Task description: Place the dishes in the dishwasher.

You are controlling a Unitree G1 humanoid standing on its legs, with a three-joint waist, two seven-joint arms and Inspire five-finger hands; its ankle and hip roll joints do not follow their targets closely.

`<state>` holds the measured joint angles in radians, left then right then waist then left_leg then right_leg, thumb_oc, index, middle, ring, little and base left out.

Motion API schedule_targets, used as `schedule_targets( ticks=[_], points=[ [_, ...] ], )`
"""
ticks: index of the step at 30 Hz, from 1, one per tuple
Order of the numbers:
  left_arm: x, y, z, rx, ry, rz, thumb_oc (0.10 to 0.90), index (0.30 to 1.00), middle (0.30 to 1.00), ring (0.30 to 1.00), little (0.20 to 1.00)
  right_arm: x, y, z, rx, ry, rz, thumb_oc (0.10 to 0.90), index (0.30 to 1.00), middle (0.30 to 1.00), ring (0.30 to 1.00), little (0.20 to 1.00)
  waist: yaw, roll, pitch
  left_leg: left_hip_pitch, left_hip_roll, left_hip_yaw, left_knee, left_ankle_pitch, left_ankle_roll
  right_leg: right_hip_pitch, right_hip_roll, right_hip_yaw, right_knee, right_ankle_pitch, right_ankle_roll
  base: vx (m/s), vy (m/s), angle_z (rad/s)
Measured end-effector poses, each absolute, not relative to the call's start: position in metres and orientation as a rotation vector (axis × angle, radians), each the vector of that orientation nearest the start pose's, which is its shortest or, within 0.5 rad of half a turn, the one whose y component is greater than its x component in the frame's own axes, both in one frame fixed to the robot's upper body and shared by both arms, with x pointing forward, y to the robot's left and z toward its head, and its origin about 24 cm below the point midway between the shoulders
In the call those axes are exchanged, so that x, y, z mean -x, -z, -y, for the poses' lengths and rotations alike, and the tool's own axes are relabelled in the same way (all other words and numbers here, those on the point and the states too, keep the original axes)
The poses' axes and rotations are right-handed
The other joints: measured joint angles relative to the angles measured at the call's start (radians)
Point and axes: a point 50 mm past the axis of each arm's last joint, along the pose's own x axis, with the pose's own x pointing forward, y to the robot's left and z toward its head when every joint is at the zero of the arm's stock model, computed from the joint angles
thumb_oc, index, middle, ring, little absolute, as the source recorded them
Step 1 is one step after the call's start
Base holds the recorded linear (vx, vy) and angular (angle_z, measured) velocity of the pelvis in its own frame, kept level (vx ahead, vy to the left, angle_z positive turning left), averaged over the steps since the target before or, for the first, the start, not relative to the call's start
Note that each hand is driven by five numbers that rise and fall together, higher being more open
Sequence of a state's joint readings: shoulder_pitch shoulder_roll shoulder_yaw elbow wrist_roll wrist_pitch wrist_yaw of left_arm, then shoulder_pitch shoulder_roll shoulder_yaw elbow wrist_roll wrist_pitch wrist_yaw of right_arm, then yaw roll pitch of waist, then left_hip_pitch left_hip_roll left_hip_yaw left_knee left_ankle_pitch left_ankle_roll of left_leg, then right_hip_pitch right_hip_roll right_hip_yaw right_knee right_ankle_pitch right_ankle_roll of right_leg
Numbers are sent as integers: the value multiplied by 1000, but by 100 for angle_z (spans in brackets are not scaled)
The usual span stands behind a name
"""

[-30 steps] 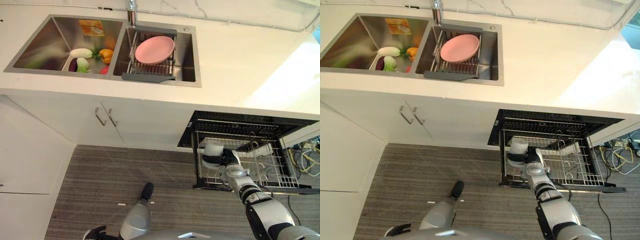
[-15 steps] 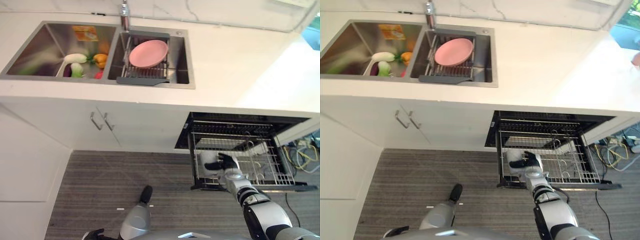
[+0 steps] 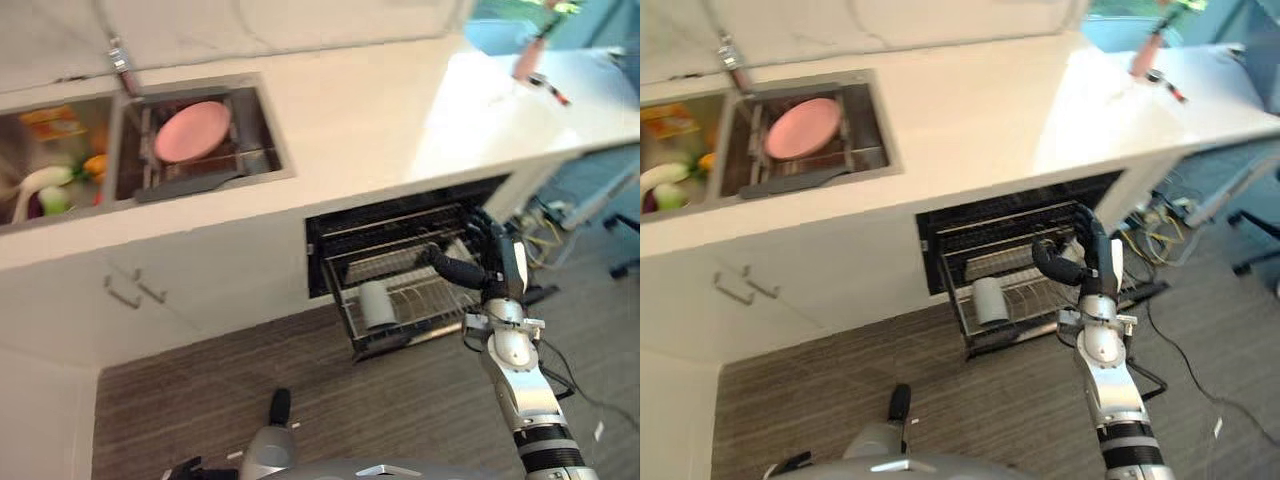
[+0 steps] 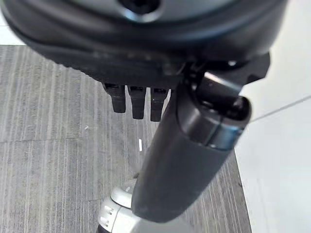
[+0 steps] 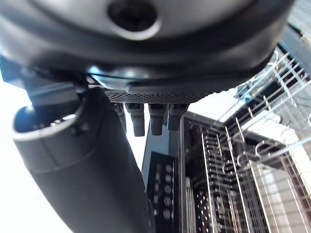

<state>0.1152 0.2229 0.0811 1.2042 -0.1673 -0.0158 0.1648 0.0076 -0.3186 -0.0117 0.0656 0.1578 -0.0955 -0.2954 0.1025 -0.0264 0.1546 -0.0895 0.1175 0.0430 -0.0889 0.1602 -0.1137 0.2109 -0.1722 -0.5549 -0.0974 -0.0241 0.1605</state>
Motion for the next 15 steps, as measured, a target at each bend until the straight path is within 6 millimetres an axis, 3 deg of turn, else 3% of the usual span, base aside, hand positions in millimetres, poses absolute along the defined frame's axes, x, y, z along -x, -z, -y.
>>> schedule_targets(
  ticks=[2, 4, 6, 8, 9, 10, 11, 13, 14, 15],
  points=[
    [-65, 159, -247, -179, -359, -1193, 800, 900, 900, 900, 900, -242, -51, 241, 176, 342, 62, 800, 900, 900, 900, 900, -13, 47, 11, -72, 25, -13, 79, 9, -14, -22, 27, -10, 0, -5, -14, -166, 87, 22],
    [-94, 155, -225, -286, -159, -1084, 800, 900, 900, 900, 900, -239, -57, 260, 232, 376, 68, 800, 900, 900, 900, 900, -20, 96, 42, -148, 30, -33, 164, 50, -55, -31, 21, -49, 13, 1, -42, -82, 215, 38],
    [-92, 156, -218, -310, -91, -1086, 800, 900, 900, 900, 900, -247, -60, 262, 245, 365, 72, 800, 900, 900, 900, 900, -25, 117, 63, -140, 31, -45, 213, -15, -88, -46, -26, -36, 52, -1, -47, -91, 308, -17],
    [-84, 159, -224, -297, -137, -1135, 800, 900, 900, 900, 900, -242, -59, 267, 256, 377, 64, 800, 900, 900, 900, 900, -79, 118, 65, -130, 120, 28, 296, -69, -132, -40, -65, -51, 66, 1, -46, -95, 559, 3],
    [-74, 161, -231, -285, -187, -1175, 800, 900, 900, 900, 900, -241, -62, 269, 245, 395, 71, 800, 900, 900, 900, 900, -96, 122, 65, -95, 196, 94, 301, -72, -135, -37, -63, -39, 73, 1, -45, -38, 308, 7],
    [-74, 161, -231, -285, -187, -1175, 800, 900, 900, 900, 900, -241, -62, 269, 245, 395, 71, 800, 900, 900, 900, 900, -96, 122, 65, -95, 196, 94, 301, -72, -135, -37, -63, -39, 73, 1, -45, -72, 543, -25],
    [-55, 166, -237, -271, -241, -1262, 800, 900, 900, 900, 900, -235, -75, 280, 229, 469, 128, 800, 900, 900, 900, 900, -130, 132, 64, -11, 285, 107, 311, -75, -144, -30, -73, -14, 88, 6, -38, -59, 562, -22],
    [-51, 169, -228, -284, -199, -1292, 800, 900, 900, 900, 900, -223, -96, 300, 235, 576, 208, 800, 900, 900, 900, 900, -160, 154, 59, 39, 274, 104, 299, -79, -145, -29, -109, -14, 136, 10, -30, -54, 577, 22],
    [-51, 170, -220, -308, -152, -1297, 800, 900, 900, 900, 900, -215, -108, 310, 240, 641, 259, 800, 900, 900, 900, 900, -187, 168, 52, 61, 230, 119, 258, -79, -131, -26, -143, -27, 174, 9, -28, -41, 408, 82],
    [-51, 171, -219, -337, -123, -1296, 800, 900, 900, 900, 900, -211, -112, 315, 240, 680, 285, 800, 900, 900, 900, 900, -210, 163, 50, 105, 194, 141, 207, -120, -93, -25, -192, -35, 237, 8, -25, -66, 579, 83]
  ],
)
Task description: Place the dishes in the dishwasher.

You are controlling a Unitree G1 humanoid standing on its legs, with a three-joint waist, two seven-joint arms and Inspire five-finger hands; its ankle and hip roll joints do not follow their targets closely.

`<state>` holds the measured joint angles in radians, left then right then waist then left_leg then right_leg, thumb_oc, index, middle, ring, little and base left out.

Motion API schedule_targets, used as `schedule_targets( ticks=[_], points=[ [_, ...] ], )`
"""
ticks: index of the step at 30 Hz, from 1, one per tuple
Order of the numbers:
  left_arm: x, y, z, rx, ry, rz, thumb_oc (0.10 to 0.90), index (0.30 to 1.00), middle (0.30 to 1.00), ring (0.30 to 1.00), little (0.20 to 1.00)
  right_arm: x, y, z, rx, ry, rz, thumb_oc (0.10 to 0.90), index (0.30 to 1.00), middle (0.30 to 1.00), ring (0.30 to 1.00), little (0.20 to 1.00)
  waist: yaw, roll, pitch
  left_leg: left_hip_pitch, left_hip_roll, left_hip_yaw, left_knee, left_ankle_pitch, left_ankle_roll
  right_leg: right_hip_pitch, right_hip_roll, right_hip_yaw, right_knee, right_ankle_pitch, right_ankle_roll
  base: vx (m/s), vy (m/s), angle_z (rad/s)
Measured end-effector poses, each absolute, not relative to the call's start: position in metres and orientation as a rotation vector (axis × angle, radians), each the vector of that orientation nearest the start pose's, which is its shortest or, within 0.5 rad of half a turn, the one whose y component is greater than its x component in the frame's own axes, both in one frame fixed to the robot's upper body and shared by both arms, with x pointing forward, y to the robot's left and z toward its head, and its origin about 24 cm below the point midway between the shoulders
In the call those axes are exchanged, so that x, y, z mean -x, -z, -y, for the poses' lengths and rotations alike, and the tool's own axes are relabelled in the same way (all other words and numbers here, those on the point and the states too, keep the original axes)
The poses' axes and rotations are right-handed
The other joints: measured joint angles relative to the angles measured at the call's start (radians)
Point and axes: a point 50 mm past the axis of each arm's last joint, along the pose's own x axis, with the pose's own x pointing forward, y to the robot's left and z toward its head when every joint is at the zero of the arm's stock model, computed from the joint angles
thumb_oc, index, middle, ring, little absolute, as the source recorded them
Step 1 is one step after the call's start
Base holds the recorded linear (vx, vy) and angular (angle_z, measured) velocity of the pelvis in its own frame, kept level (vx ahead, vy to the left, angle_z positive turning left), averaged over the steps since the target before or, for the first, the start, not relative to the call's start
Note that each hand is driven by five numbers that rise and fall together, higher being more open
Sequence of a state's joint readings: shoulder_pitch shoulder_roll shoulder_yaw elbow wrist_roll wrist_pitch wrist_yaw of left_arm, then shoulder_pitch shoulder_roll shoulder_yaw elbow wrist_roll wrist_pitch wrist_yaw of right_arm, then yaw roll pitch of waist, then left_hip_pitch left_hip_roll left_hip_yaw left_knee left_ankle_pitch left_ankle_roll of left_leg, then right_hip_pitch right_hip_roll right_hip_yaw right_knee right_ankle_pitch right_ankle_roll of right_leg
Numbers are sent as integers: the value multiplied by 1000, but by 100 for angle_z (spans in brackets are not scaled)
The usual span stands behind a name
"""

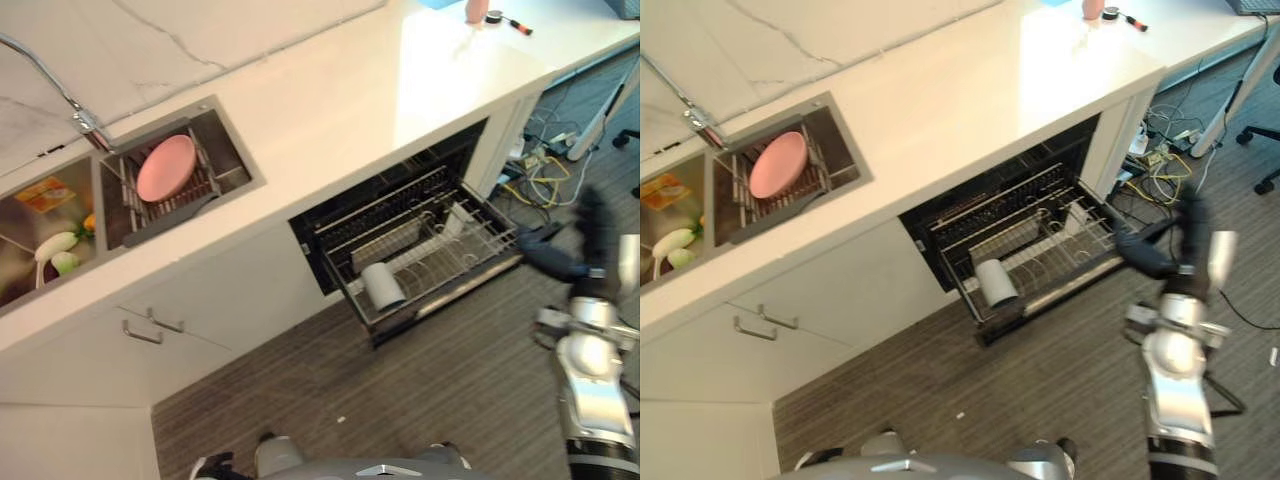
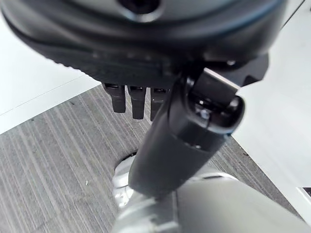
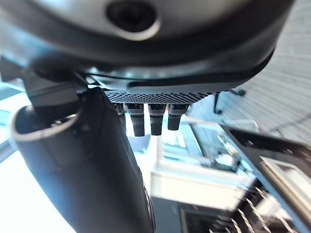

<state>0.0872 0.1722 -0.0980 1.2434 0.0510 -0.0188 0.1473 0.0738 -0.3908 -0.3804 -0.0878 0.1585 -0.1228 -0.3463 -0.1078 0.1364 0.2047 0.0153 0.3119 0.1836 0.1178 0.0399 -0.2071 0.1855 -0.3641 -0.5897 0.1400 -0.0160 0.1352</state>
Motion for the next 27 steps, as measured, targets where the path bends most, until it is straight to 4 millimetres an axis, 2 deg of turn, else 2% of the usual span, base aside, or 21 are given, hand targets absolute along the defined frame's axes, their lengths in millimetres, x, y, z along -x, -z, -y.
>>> schedule_targets(
  ticks=[1, 2, 3, 4, 5, 6, 7, 8, 9, 10, 12, 14, 15, 16, 17, 21, 22, 23, 27],
  points=[
    [-58, 170, -220, -363, -102, -1281, 800, 900, 900, 900, 900, -203, -110, 321, 254, 703, 281, 800, 900, 900, 900, 900, 5, -31, 5, 7, -52, 5, 10, -33, 25, -30, -81, 18, 117, 12, 14, -110, 568, 102],
    [-58, 167, -229, -392, -105, -1279, 800, 900, 900, 900, 900, -195, -96, 319, 249, 696, 220, 800, 900, 900, 900, 900, 11, -77, -12, 10, -120, -4, 32, -73, 88, -67, -193, 27, 256, 79, 15, -159, 745, 82],
    [-58, 167, -234, -397, -113, -1282, 800, 900, 900, 900, 900, -197, -90, 310, 215, 670, 206, 800, 900, 900, 900, 900, 22, -104, -11, -11, -158, 12, 98, -109, 113, -82, -242, 51, 305, 173, 8, -136, 562, 77],
    [-61, 166, -235, -402, -113, -1278, 800, 900, 900, 900, 900, -198, -85, 303, 182, 663, 200, 800, 900, 900, 900, 900, 25, -103, -16, -23, -174, 22, 140, -119, 127, -80, -266, 52, 312, 247, -29, -96, 364, 31],
    [-60, 167, -230, -392, -105, -1280, 800, 900, 900, 900, 900, -202, -79, 292, 146, 634, 185, 800, 900, 900, 900, 900, 35, -91, -24, -22, -177, 40, 157, -132, 150, -94, -285, 50, 312, 374, -65, -63, 278, 10],
    [-59, 169, -223, -380, -94, -1282, 800, 900, 900, 900, 900, -206, -73, 281, 138, 585, 163, 800, 900, 900, 900, 900, 50, -73, -45, -9, -177, 39, 132, -147, 173, -129, -284, 51, 319, 291, -10, -119, 409, -13],
    [-60, 169, -222, -388, -84, -1277, 800, 900, 900, 900, 900, -214, -70, 267, 130, 512, 156, 800, 900, 900, 900, 900, 64, -60, -55, -14, -177, 47, 130, -165, 203, -158, -261, 47, 294, 197, 36, -78, 338, -9],
    [-63, 169, -223, -373, -107, -1281, 800, 900, 900, 900, 900, -220, -67, 250, 121, 422, 147, 800, 900, 900, 900, 900, 68, -62, -52, -2, -190, 8, 85, -174, 223, -192, -194, 61, 283, 107, -10, -52, 290, 18],
    [-67, 168, -225, -362, -132, -1283, 800, 900, 900, 900, 900, -222, -64, 240, 116, 365, 136, 800, 900, 900, 900, 900, 70, -67, -50, 25, -196, -26, 18, -160, 219, -220, -114, 102, 298, 34, -62, 26, 254, 57],
    [-68, 169, -222, -301, -181, -1292, 800, 900, 900, 900, 900, -222, -65, 233, 115, 320, 134, 800, 900, 900, 900, 900, 79, -74, -45, 66, -204, -41, -47, -124, 259, -251, 21, 153, 302, -44, -98, 35, 157, 60],
    [-60, 172, -217, -266, -203, -1325, 800, 900, 900, 900, 900, -224, -79, 233, 112, 335, 197, 800, 900, 900, 900, 900, 78, -77, -46, 81, -213, -52, -58, -121, 256, -278, 117, 155, 239, -59, -78, 37, 81, 51],
    [-48, 172, -221, -264, -219, -1359, 800, 900, 900, 900, 900, -225, -95, 234, 104, 359, 280, 800, 900, 900, 900, 900, 72, -111, -60, 82, -252, -53, -65, -121, 250, -307, 118, 152, 154, -34, -59, 56, 58, 42],
    [-42, 172, -226, -280, -220, -1374, 800, 900, 900, 900, 900, -229, -103, 234, 94, 367, 322, 800, 900, 900, 900, 900, 67, -138, -71, 84, -273, -64, -76, -123, 243, -323, 130, 209, 79, -4, -47, 82, 29, 41],
    [-36, 172, -228, -286, -221, -1400, 800, 900, 900, 900, 900, -231, -108, 234, 90, 370, 350, 800, 900, 900, 900, 900, 56, -150, -74, 92, -281, -87, -80, -122, 227, -317, 151, 283, 39, 50, -50, 71, -5, 36],
    [-25, 174, -225, -287, -203, -1437, 800, 900, 900, 900, 900, -234, -114, 235, 94, 366, 380, 800, 900, 900, 900, 900, 65, -139, -84, 111, -272, -94, -94, -121, 206, -291, 175, 291, 11, 61, -71, 110, -22, 18],
    [-18, 174, -223, -292, -162, -1451, 800, 900, 900, 900, 900, -242, -122, 226, 125, 256, 408, 800, 900, 900, 900, 900, 75, -120, -93, 126, -241, -78, -124, -114, 173, -271, 214, 288, -43, 73, -77, 98, -63, -8],
    [-19, 174, -223, -303, -150, -1446, 800, 900, 900, 900, 900, -243, -121, 224, 129, 210, 392, 800, 900, 900, 900, 900, 78, -119, -95, 130, -232, -77, -131, -113, 171, -263, 222, 287, -59, 78, -80, 162, -145, 4],
    [-19, 174, -226, -316, -137, -1449, 800, 900, 900, 900, 900, -246, -110, 218, 146, 111, 333, 800, 900, 900, 900, 900, 79, -116, -102, 142, -219, -79, -137, -115, 159, -239, 233, 260, -85, 76, -83, 136, -182, 1],
    [-22, 173, -226, -320, -116, -1436, 800, 900, 900, 900, 900, -248, -91, 218, 187, 0, 220, 800, 900, 900, 900, 900, 97, -107, -125, 134, -200, -89, -144, -126, 156, -232, 252, 246, -99, 74, -93, 81, -127, 6]
  ],
)
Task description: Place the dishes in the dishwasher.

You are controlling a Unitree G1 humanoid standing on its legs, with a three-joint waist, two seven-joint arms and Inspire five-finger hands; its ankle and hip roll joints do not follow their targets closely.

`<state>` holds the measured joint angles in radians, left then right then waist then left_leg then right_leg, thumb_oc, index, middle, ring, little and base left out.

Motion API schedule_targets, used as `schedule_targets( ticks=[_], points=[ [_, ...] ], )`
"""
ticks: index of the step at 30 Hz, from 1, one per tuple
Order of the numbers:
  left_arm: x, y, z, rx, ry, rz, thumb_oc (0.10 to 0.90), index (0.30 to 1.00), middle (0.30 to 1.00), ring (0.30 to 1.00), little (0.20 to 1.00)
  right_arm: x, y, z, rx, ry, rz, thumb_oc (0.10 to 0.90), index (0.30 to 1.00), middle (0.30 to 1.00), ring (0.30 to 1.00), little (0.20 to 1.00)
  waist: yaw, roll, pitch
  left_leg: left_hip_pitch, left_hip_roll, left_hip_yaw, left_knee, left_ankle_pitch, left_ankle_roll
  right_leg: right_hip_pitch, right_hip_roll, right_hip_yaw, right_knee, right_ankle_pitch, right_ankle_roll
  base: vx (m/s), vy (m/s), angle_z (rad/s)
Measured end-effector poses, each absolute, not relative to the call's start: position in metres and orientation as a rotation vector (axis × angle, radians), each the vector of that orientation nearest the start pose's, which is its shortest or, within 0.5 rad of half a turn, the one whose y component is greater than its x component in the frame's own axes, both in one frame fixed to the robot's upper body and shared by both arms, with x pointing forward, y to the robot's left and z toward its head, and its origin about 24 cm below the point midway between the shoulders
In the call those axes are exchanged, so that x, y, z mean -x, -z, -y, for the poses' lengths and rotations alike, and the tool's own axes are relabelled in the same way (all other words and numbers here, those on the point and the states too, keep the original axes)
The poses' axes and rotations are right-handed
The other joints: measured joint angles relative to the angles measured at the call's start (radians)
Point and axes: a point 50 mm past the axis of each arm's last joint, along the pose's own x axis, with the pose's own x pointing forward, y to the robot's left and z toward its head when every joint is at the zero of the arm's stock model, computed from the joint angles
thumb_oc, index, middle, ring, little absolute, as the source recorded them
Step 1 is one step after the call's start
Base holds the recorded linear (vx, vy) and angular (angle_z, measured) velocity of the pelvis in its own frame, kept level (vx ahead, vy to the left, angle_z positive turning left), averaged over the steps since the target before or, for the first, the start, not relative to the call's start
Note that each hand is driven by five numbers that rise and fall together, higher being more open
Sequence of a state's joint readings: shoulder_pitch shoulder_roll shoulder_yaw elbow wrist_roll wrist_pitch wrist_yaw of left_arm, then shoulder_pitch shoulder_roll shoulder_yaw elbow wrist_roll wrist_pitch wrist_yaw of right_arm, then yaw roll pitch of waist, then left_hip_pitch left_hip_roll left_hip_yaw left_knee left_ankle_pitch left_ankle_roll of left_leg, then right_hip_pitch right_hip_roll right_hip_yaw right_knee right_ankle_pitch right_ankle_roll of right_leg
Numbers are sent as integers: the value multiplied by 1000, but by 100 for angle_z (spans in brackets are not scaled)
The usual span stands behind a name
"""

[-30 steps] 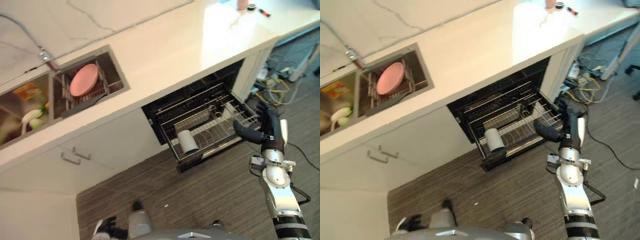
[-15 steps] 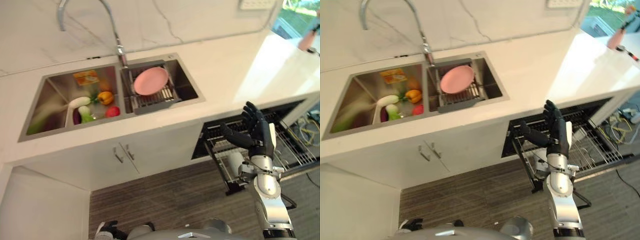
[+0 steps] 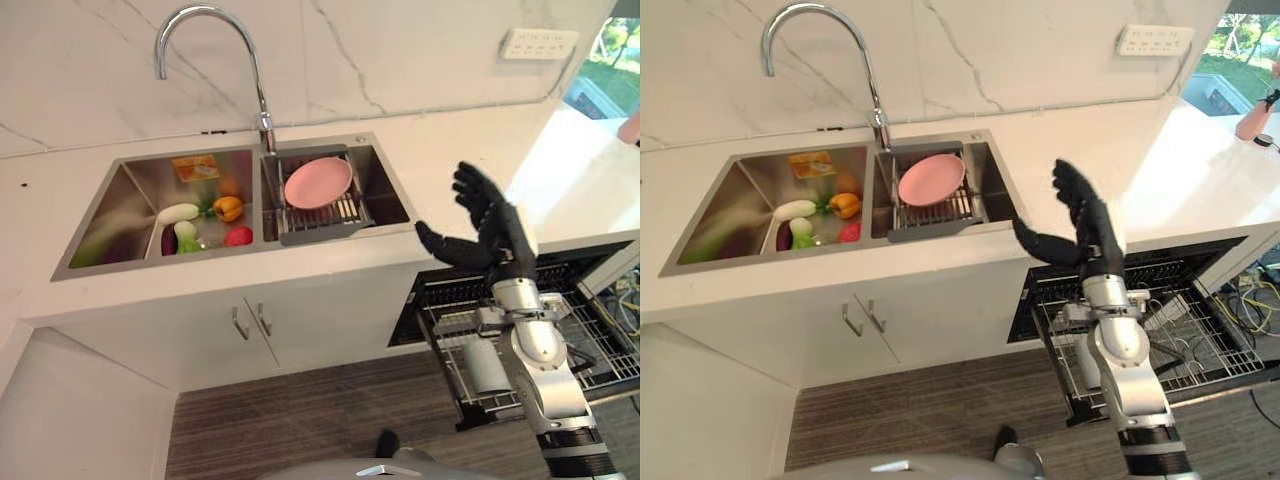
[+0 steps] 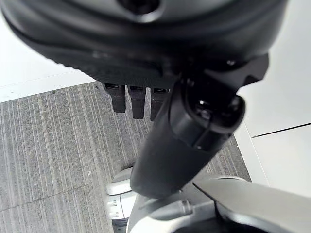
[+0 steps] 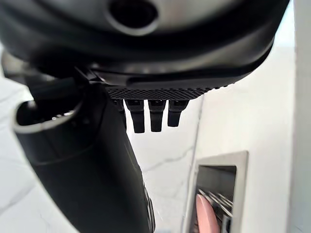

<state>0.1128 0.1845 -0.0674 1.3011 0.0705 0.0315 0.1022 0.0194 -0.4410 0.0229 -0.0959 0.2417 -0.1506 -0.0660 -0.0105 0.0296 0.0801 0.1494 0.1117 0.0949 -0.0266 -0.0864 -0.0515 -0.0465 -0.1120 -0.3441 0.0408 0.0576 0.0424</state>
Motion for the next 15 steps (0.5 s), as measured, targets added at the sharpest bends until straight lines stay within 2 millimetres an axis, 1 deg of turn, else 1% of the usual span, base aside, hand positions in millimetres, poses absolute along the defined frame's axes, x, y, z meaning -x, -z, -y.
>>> schedule_targets(
  ticks=[2, 3, 5, 7, 8, 9, 10, 11, 12, 13, 14, 15],
  points=[
    [-22, 173, -226, -317, -113, -1432, 800, 900, 900, 900, 900, -249, -85, 220, 192, -3, 182, 800, 900, 900, 900, 900, 10, 6, -4, -2, 9, -8, -3, 2, -2, 8, 8, -10, -9, 0, 1, 109, -204, 22],
    [-22, 173, -226, -316, -115, -1434, 800, 900, 900, 900, 900, -249, -79, 223, 195, -1, 153, 800, 900, 900, 900, 900, 9, 9, -5, -5, 16, -26, -1, 5, -7, 28, 16, -32, -30, 1, 1, 91, -190, 33],
    [-24, 173, -227, -303, -133, -1426, 800, 900, 900, 900, 900, -248, -73, 225, 191, 2, 122, 800, 900, 900, 900, 900, 12, 7, -7, -13, 22, -49, 4, 6, -10, 36, 23, -53, -44, -3, -4, 93, -237, 35],
    [-23, 173, -228, -288, -148, -1428, 800, 900, 900, 900, 900, -248, -73, 224, 190, -3, 121, 800, 900, 900, 900, 900, 13, 9, -5, -24, 26, -58, 13, 7, -12, 35, 27, -63, -42, -5, -7, 67, -236, 22],
    [-25, 172, -232, -252, -197, -1420, 800, 900, 900, 900, 900, -248, -71, 223, 183, -8, 117, 800, 900, 900, 900, 900, 20, -6, 6, -45, 22, -62, 60, 6, -16, 38, 20, -67, -38, -12, -15, 22, -168, 15],
    [-23, 172, -234, -230, -228, -1425, 800, 900, 900, 900, 900, -248, -71, 222, 181, -9, 116, 800, 900, 900, 900, 900, 33, -8, 11, -60, 20, -62, 104, 2, -30, 46, 29, -69, -38, -22, -15, 27, -267, 21],
    [-32, 169, -241, -200, -280, -1387, 800, 900, 900, 900, 900, -248, -71, 222, 175, -4, 117, 800, 900, 900, 900, 900, 34, -40, 36, -141, 16, -64, 285, -22, -62, 55, 10, -65, -38, -38, -28, 15, -130, 13],
    [-30, 169, -244, -195, -301, -1390, 800, 900, 900, 900, 900, -248, -71, 222, 176, -6, 118, 800, 900, 900, 900, 900, 48, -41, 44, -180, 19, -71, 372, -18, -67, 72, 18, -64, -38, -43, -31, 111, -157, 20],
    [-30, 169, -244, -190, -313, -1386, 800, 900, 900, 900, 900, -248, -73, 222, 177, -3, 127, 800, 900, 900, 900, 900, 55, -43, 55, -236, 22, -60, 482, -10, -80, 91, 20, -75, -55, -47, -35, 107, -55, 23],
    [-31, 169, -243, -185, -317, -1383, 800, 900, 900, 900, 900, -248, -73, 223, 177, 6, 130, 800, 900, 900, 900, 900, 53, -56, 66, -284, 32, -33, 564, 6, -94, 107, 16, -87, -73, -50, -38, 128, -5, 32],
    [-36, 169, -241, -182, -307, -1372, 800, 900, 900, 900, 900, -248, -73, 224, 180, 17, 131, 800, 900, 900, 900, 900, 46, -66, 70, -313, 48, 8, 587, 0, -91, 121, 15, -100, -94, -50, -38, 67, 55, 25],
    [-28, 170, -239, -171, -305, -1392, 800, 900, 900, 900, 900, -248, -74, 224, 183, 20, 133, 800, 900, 900, 900, 900, 55, -63, 69, -328, 60, 42, 556, -5, -84, 121, 16, -107, -98, -50, -39, 99, 101, 12]
  ],
)
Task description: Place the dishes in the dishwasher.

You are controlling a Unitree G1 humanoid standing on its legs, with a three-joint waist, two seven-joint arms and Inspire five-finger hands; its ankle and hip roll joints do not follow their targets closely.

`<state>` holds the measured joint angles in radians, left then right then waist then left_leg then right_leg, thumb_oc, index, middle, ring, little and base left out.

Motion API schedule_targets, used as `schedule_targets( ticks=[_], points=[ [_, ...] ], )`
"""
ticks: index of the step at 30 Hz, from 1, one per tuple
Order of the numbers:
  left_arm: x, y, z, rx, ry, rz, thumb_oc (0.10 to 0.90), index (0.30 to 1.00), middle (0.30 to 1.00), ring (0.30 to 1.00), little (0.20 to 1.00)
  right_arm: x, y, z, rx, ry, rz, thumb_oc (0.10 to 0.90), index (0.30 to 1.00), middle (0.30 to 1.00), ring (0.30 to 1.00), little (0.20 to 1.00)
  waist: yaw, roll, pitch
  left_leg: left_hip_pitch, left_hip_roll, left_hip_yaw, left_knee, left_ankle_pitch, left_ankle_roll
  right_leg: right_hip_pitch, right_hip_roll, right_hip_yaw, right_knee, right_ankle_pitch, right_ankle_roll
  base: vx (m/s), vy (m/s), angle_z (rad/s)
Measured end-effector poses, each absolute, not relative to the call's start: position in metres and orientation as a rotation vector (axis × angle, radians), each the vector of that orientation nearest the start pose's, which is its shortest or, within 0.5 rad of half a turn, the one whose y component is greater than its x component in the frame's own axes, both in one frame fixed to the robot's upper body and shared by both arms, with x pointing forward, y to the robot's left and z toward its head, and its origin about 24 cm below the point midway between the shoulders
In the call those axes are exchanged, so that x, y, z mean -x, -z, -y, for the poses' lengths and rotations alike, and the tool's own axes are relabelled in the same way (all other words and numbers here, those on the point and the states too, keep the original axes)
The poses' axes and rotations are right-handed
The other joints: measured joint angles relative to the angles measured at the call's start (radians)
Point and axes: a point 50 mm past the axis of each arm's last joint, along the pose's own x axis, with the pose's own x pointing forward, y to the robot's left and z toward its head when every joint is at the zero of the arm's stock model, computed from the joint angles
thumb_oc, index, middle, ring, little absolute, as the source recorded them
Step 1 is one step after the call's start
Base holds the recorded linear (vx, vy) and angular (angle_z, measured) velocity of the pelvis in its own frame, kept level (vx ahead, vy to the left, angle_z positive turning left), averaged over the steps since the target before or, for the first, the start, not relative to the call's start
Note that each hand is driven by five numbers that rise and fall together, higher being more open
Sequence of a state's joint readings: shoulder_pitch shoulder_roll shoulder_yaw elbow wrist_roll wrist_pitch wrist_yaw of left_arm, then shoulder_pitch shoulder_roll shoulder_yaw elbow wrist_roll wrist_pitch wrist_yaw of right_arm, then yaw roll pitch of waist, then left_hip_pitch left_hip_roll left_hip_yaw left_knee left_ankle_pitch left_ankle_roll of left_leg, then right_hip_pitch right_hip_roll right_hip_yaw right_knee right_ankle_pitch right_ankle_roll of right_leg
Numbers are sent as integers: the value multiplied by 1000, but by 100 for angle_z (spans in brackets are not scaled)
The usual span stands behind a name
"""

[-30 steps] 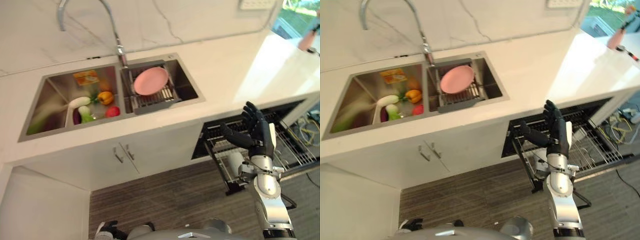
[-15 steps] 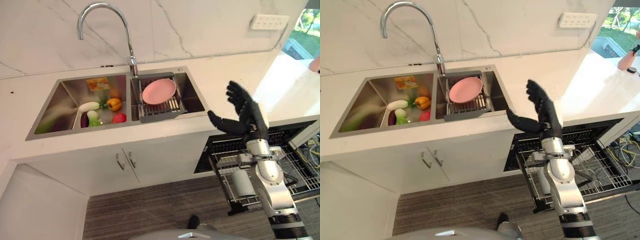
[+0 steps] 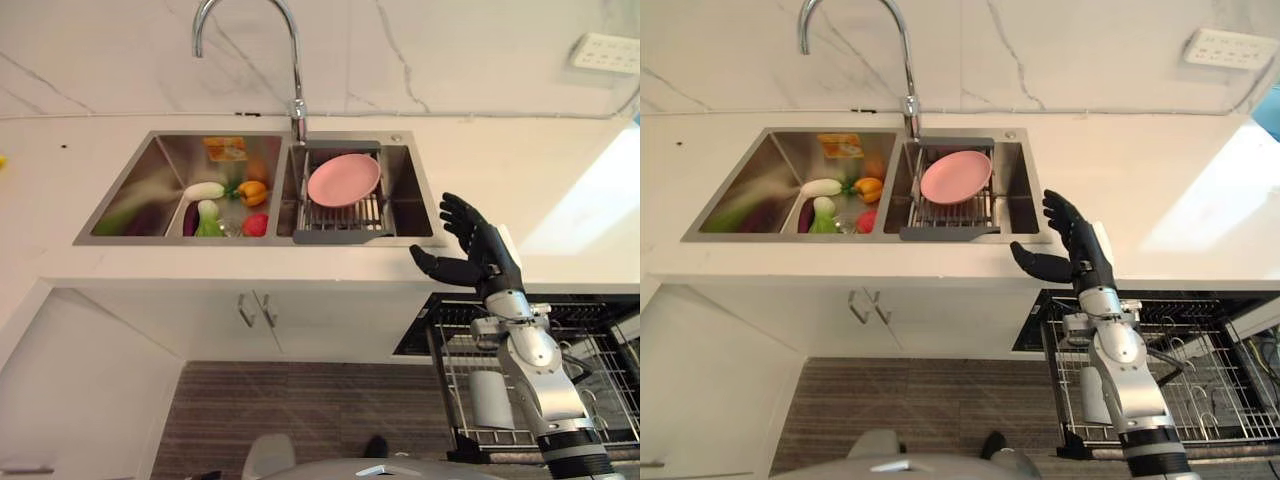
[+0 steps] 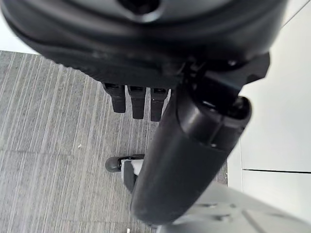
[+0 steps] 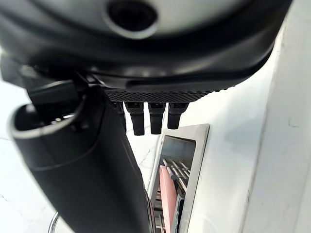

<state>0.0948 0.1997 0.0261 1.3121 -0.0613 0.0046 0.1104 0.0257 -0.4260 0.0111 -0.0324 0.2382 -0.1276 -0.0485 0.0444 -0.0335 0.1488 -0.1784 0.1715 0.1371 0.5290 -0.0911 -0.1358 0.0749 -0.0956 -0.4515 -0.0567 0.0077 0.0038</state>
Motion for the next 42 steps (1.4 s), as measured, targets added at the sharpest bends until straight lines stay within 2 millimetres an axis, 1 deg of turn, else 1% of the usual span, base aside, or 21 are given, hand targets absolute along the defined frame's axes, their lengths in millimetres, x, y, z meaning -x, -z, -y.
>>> schedule_targets(
  ticks=[3, 5, 6, 7, 8, 9, 11, 13, 14, 16, 18, 20, 21, 23, 24, 25, 29, 32, 35, 37, 42],
  points=[
    [-22, 172, -232, -155, -294, -1410, 800, 900, 900, 900, 900, -248, -74, 225, 186, 37, 136, 800, 900, 900, 900, 900, -1, 1, 1, -16, -20, 21, -161, 6, 7, -2, -5, 1, -13, -4, -5, 59, 232, 3],
    [-15, 174, -226, -144, -282, -1433, 800, 900, 900, 900, 900, -248, -72, 230, 224, 66, 125, 800, 900, 900, 900, 900, 0, 15, -4, 35, -59, 19, -399, 47, 63, -7, -5, 6, -11, 7, 19, 95, 220, -14],
    [-9, 175, -219, -131, -272, -1450, 800, 900, 900, 900, 900, -245, -68, 235, 227, 87, 107, 800, 900, 900, 900, 900, 0, 46, -7, 75, -61, 13, -465, 91, 81, 5, 8, 18, -2, 1, 31, 109, 270, -19],
    [-9, 175, -219, -131, -272, -1450, 800, 900, 900, 900, 900, -245, -68, 235, 227, 87, 107, 800, 900, 900, 900, 900, 0, 46, -7, 75, -61, 13, -465, 91, 81, 5, 8, 18, -2, 1, 31, 94, 266, -29],
    [-5, 176, -214, -118, -263, -1464, 800, 900, 900, 900, 900, -242, -65, 236, 213, 112, 108, 800, 900, 900, 900, 900, -4, 57, -13, 121, -86, 8, -511, 120, 114, 14, -8, 31, 20, -14, 52, 51, 207, -20],
    [-4, 176, -216, -123, -259, -1464, 800, 900, 900, 900, 900, -239, -64, 238, 221, 132, 104, 800, 900, 900, 900, 900, -18, 48, -9, 174, -116, 18, -563, 131, 129, 11, -48, 38, 86, -48, 81, 55, 274, -13],
    [-10, 174, -224, -148, -271, -1440, 800, 900, 900, 900, 900, -238, -63, 239, 231, 141, 99, 800, 900, 900, 900, 900, -33, 30, -7, 186, -147, 18, -562, 120, 144, -8, -92, 41, 160, -74, 98, 20, 197, 4],
    [-29, 172, -229, -175, -259, -1395, 800, 900, 900, 900, 900, -238, -64, 242, 237, 169, 101, 800, 900, 900, 900, 900, -41, 38, 4, 187, -159, 16, -553, 109, 166, -95, -145, 46, 367, -90, 98, 29, 56, 6],
    [-33, 169, -240, -212, -270, -1376, 800, 900, 900, 900, 900, -235, -61, 245, 247, 187, 84, 800, 900, 900, 900, 900, -54, 34, 4, 203, -163, 15, -545, 113, 171, -151, -181, 81, 483, -119, 97, 63, -73, 7],
    [-35, 167, -247, -232, -279, -1366, 800, 900, 900, 900, 900, -234, -60, 242, 278, 165, 81, 800, 900, 900, 900, 900, -53, 32, 2, 223, -162, 12, -551, 111, 167, -143, -183, 92, 387, -120, 91, 38, -87, -3],
    [-45, 166, -250, -270, -259, -1339, 800, 900, 900, 900, 900, -234, -72, 238, 376, 134, 128, 800, 900, 900, 900, 900, -48, 31, 1, 221, -169, 2, -560, 105, 170, -123, -196, 91, 215, -84, 144, 38, -73, 7],
    [-51, 165, -251, -305, -234, -1326, 800, 900, 900, 900, 900, -239, -78, 226, 432, 86, 173, 800, 900, 900, 900, 900, -48, 22, -8, 241, -170, 33, -595, 106, 168, -94, -204, 74, 94, -30, 172, 65, -53, 12],
    [-50, 164, -253, -323, -225, -1326, 800, 900, 900, 900, 900, -240, -78, 221, 442, 64, 177, 800, 900, 900, 900, 900, -42, 12, -16, 250, -174, 38, -603, 106, 167, -86, -205, 73, 71, -10, 175, 79, -77, 1],
    [-49, 164, -253, -353, -196, -1322, 800, 900, 900, 900, 900, -241, -73, 208, 484, -4, 171, 800, 900, 900, 900, 900, -16, -32, -47, 282, -186, 46, -619, 100, 140, -28, -195, 54, -3, 79, 166, 72, -108, 1],
    [-50, 166, -244, -342, -171, -1320, 800, 900, 900, 900, 900, -241, -73, 207, 519, -30, 170, 800, 900, 900, 900, 900, -8, -17, -62, 284, -162, 44, -619, 101, 119, -16, -169, 55, -24, 119, 157, 50, -106, 0],
    [-49, 167, -239, -335, -159, -1316, 800, 900, 900, 900, 900, -242, -76, 207, 565, -53, 178, 800, 900, 900, 900, 900, -5, -6, -69, 285, -147, 45, -619, 101, 111, -4, -143, 57, -45, 117, 150, 17, -52, -9],
    [-47, 169, -231, -387, -69, -1316, 800, 900, 900, 900, 900, -246, -87, 218, 727, -110, 191, 800, 900, 900, 900, 900, -3, 37, -86, 298, -91, 44, -619, 107, 96, 1, -78, 65, -43, 115, 124, 29, -36, -10],
    [-47, 169, -230, -440, -14, -1311, 800, 900, 900, 900, 900, -253, -100, 224, 824, -117, 227, 800, 900, 900, 900, 900, -12, 44, -90, 303, -78, 46, -619, 107, 93, 3, -66, 71, -43, 109, 114, 33, -23, -9],
    [-48, 168, -234, -469, -3, -1310, 800, 900, 900, 900, 900, -263, -120, 227, 992, -134, 292, 800, 900, 900, 900, 900, -20, 36, -87, 315, -70, 45, -619, 97, 73, 14, -60, 71, -44, 102, 112, 26, -8, 0],
    [-47, 167, -237, -475, -6, -1311, 800, 900, 900, 900, 900, -269, -128, 226, 1070, -149, 322, 800, 900, 900, 900, 900, -19, 29, -86, 315, -71, 44, -619, 97, 73, 14, -64, 72, -44, 102, 112, 18, -2, 0],
    [-49, 166, -239, -481, -9, -1307, 800, 900, 900, 900, 900, -278, -137, 212, 1162, -193, 403, 800, 900, 900, 900, 900, -9, 16, -82, 311, -79, 41, -620, 96, 74, 13, -74, 70, -45, 97, 114, 6, 1, 2]
  ],
)
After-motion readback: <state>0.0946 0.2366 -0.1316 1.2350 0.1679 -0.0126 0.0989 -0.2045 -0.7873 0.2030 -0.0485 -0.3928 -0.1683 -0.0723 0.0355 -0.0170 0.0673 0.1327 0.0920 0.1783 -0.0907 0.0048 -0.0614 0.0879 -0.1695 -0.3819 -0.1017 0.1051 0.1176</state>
